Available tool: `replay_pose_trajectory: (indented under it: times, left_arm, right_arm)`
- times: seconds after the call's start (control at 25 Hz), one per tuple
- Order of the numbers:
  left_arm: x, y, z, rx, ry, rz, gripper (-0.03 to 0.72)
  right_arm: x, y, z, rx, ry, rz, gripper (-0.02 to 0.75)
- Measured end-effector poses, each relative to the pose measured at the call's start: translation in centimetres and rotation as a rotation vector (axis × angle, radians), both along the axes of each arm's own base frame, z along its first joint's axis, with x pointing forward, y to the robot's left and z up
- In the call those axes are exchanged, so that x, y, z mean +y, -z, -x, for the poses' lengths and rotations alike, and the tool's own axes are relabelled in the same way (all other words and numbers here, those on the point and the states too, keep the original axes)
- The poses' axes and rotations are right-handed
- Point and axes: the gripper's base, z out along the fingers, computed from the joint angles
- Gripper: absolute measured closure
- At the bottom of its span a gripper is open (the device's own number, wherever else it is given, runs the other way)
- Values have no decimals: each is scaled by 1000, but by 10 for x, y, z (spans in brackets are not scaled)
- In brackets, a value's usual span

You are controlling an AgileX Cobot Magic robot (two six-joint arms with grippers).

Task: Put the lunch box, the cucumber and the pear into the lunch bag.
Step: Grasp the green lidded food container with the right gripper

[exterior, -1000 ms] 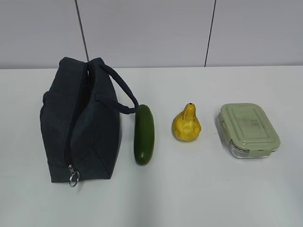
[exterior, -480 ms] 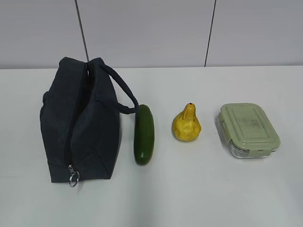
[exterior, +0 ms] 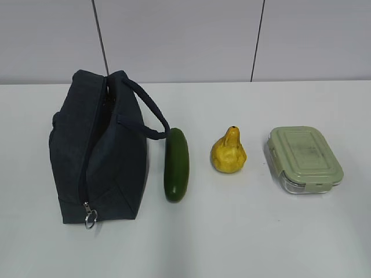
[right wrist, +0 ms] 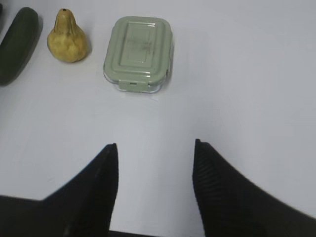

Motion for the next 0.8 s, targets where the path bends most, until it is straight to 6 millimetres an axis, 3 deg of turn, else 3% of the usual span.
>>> replay_pose_trajectory:
  times: [0.32,0.8]
  left_arm:
    - [0,0,0,0,0,0,449]
    - [0,0,0,0,0,0,449]
  right_arm:
    - [4,-23,-48,29,-3,-6,267]
    - [13,-35,-164,276,-4,-19,260]
